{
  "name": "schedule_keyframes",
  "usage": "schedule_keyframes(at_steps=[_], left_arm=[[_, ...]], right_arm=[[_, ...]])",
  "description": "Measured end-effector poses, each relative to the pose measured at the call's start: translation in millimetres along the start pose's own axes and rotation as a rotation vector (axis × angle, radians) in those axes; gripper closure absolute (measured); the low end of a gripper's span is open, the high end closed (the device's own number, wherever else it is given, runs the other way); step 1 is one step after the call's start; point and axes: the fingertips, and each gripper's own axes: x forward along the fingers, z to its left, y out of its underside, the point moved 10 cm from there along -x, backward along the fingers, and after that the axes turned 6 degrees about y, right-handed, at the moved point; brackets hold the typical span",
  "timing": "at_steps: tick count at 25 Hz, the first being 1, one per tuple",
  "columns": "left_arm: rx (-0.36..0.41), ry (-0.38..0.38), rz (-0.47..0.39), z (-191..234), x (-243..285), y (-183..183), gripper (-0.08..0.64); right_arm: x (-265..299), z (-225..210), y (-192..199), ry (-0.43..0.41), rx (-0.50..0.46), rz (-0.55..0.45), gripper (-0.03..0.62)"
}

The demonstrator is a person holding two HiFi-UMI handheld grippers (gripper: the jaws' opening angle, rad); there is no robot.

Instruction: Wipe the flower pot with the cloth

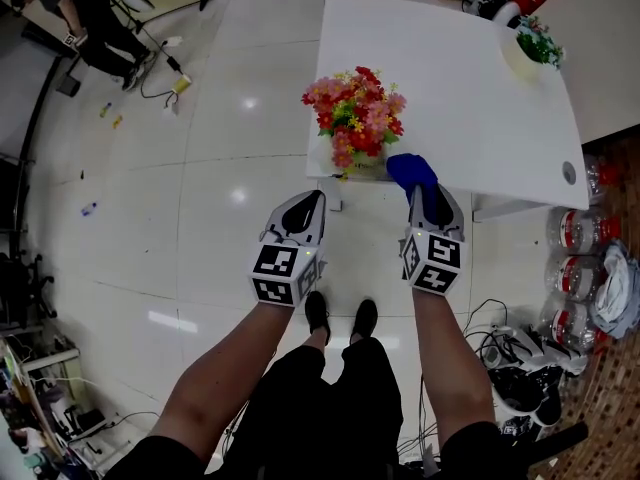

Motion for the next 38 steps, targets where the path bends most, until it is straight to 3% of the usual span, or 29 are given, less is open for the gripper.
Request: schedule_keyframes(at_steps=[7, 11, 14, 17, 20, 26, 31, 38], left_arm=[[-0.018, -0.001, -0.026, -1, -1, -9, 0.560], [-0.034, 0.040, -0.034, 1, -8, -9, 0.560], [0.002, 0.092, -0.036, -1, -14, -12, 0.560], [0.017, 0.091, -0.037, 7, -16, -18, 0.560], [-0.003, 0.048, -0.027, 13, -10, -19, 0.560], [0.020, -0.024, 0.021, 1, 27, -24, 0.560], [-0.056, -0.135, -0.021, -19, 50, -37, 0.560], [-0.143, -0.306, -0.029, -35, 58, -31, 0.560]], right_arm=[[-32, 25, -3, -0.120, -0.027, -0.008, 0.495], [-50, 50, 6, -0.179, -0.032, 0.044, 0.495], [-57, 57, 10, -0.204, -0.062, 0.078, 0.495], [-49, 55, 3, -0.220, -0.091, 0.055, 0.495], [-28, 45, -4, -0.255, -0.115, 0.033, 0.495], [21, 12, -11, -0.407, -0.113, 0.041, 0.495], [57, -26, -28, -0.535, -0.153, 0.042, 0.495], [117, -53, -52, -0.608, -0.181, 0.068, 0.495]])
